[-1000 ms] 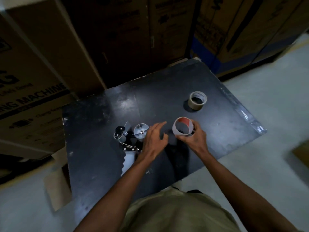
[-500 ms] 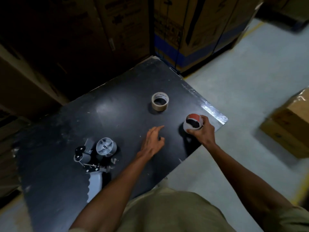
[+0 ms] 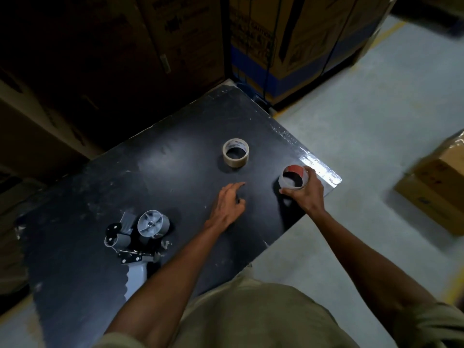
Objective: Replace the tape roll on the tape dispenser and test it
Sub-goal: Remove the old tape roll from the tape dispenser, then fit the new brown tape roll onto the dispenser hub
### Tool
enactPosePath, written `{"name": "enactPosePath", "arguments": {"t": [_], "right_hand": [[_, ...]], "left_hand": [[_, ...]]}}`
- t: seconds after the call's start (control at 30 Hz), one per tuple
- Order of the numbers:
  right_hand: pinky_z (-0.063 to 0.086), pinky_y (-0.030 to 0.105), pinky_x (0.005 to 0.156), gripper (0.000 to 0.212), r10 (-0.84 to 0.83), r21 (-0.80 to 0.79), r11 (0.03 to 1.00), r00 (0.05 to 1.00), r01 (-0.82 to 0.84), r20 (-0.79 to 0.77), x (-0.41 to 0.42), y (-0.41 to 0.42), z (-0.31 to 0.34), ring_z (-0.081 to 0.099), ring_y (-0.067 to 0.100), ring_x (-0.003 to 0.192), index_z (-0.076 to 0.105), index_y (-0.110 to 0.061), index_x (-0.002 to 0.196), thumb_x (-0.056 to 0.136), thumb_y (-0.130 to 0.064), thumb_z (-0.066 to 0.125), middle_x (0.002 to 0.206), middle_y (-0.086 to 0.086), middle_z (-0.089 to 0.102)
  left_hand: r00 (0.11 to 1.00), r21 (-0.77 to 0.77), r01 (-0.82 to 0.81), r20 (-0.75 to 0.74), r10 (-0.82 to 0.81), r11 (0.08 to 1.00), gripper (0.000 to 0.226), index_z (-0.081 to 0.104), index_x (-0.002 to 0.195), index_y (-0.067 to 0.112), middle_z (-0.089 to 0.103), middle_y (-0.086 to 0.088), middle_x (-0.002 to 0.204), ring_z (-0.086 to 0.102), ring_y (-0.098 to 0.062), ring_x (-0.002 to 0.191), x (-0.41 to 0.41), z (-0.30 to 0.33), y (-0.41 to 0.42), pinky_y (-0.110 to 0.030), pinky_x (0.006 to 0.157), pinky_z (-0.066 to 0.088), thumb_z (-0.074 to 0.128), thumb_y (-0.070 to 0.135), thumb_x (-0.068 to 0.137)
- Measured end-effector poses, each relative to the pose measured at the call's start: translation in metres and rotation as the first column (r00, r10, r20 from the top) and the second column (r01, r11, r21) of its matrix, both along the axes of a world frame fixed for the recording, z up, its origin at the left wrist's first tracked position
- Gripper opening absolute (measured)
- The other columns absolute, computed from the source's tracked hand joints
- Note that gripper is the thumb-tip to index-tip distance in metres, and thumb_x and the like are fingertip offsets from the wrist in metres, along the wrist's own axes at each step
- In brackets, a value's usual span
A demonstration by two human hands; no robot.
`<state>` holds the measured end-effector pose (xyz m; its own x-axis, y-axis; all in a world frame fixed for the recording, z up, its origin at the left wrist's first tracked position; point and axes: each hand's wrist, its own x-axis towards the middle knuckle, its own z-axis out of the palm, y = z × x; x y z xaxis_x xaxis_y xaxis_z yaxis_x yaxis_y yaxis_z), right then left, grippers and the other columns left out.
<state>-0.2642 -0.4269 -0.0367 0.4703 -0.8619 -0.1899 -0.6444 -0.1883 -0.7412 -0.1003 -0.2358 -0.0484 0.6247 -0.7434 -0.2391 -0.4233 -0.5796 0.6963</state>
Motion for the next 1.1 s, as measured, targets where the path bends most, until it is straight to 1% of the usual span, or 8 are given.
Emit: {"name": "enactPosePath", "arguments": {"t": [0.17,0.33,0.47,0.63,0.73,0.9,1.03,1.1], "right_hand": [[0.026,0.053,0.12,0.107,0.03,-0.213,0.977,0.999,-0.022,0.033,0.005,0.015,0.002,0.028,0.032,0.147,0.037,-0.021,0.15,0.063,-0.056,0.089,0.157,0.009,0.038],[0.039,0.053,0.111,0.096,0.221,-0.35,0.923,0.964,-0.159,0.146,0.029,0.049,0.017,0.049,0.03,0.133,0.048,-0.015,0.143,0.067,-0.06,0.085,0.146,0.009,0.052],[0.041,0.037,0.113,0.092,0.369,-0.251,0.912,0.916,-0.324,0.157,0.052,0.1,0.021,0.049,0.02,0.135,0.048,-0.018,0.144,0.07,-0.058,0.085,0.145,0.006,0.054],[0.038,0.031,0.111,0.099,0.514,-0.12,0.857,0.847,-0.501,0.134,0.078,0.171,0.013,0.051,0.024,0.133,0.047,-0.021,0.148,0.064,-0.05,0.091,0.144,0.008,0.056],[0.044,0.04,0.112,0.101,0.572,-0.018,0.818,0.811,-0.574,0.121,0.088,0.211,0.001,0.055,0.023,0.131,0.049,-0.021,0.146,0.06,-0.053,0.091,0.141,0.006,0.06],[0.057,0.029,0.093,0.092,0.616,0.153,0.77,0.784,-0.619,0.072,0.096,0.269,-0.011,0.066,0.013,0.105,0.062,-0.015,0.132,0.055,-0.053,0.094,0.118,0.0,0.069],[0.054,0.011,0.075,0.083,0.666,0.311,0.702,0.746,-0.641,0.033,0.104,0.303,-0.015,0.068,0.005,0.085,0.067,-0.013,0.12,0.053,-0.055,0.094,0.101,-0.002,0.073],[0.056,0.012,0.076,0.078,0.66,0.408,0.67,0.75,-0.62,0.055,0.109,0.32,-0.02,0.071,0.004,0.084,0.07,-0.015,0.114,0.052,-0.057,0.093,0.098,-0.002,0.075]], "left_hand": [[1.0,-0.02,-0.004,0.03,0.005,1.0,0.06,0.052,0.136,0.022,0.057,-0.007,0.133,0.054,-0.026,0.123,0.015,0.005,0.018,-0.039,0.107,0.043,0.055,0.017,0.077],[0.992,-0.052,-0.045,0.116,0.05,0.998,0.06,0.052,0.136,0.022,0.057,-0.006,0.134,0.054,-0.024,0.123,0.047,0.017,0.051,-0.038,0.107,0.042,0.052,0.023,0.076],[0.981,-0.101,-0.108,0.15,0.122,0.989,0.06,0.056,0.133,0.019,0.06,-0.007,0.132,0.057,-0.025,0.12,0.067,0.025,0.094,-0.038,0.105,0.044,0.052,0.023,0.073],[0.957,-0.136,-0.227,0.152,0.246,0.964,0.058,0.057,0.132,0.019,0.061,-0.008,0.131,0.057,-0.026,0.119,0.077,0.036,0.156,-0.04,0.104,0.046,0.053,0.019,0.074],[0.93,-0.18,-0.296,0.17,0.326,0.938,0.052,0.061,0.128,0.019,0.062,-0.005,0.129,0.059,-0.023,0.116,0.081,0.043,0.191,-0.041,0.099,0.049,0.054,0.015,0.076],[0.878,-0.275,-0.401,0.157,0.452,0.874,0.049,0.065,0.121,0.018,0.065,-0.004,0.122,0.062,-0.022,0.11,0.086,0.044,0.244,-0.045,0.09,0.056,0.054,0.011,0.074],[0.81,-0.337,-0.476,0.191,0.554,0.813,0.043,0.07,0.112,0.016,0.068,-0.003,0.109,0.065,-0.021,0.096,0.08,0.044,0.279,-0.043,0.085,0.056,0.058,0.001,0.073],[0.775,-0.364,-0.523,0.173,0.608,0.771,0.039,0.071,0.108,0.017,0.069,-0.003,0.106,0.065,-0.02,0.096,0.078,0.044,0.294,-0.041,0.084,0.056,0.059,0.001,0.074]]}}
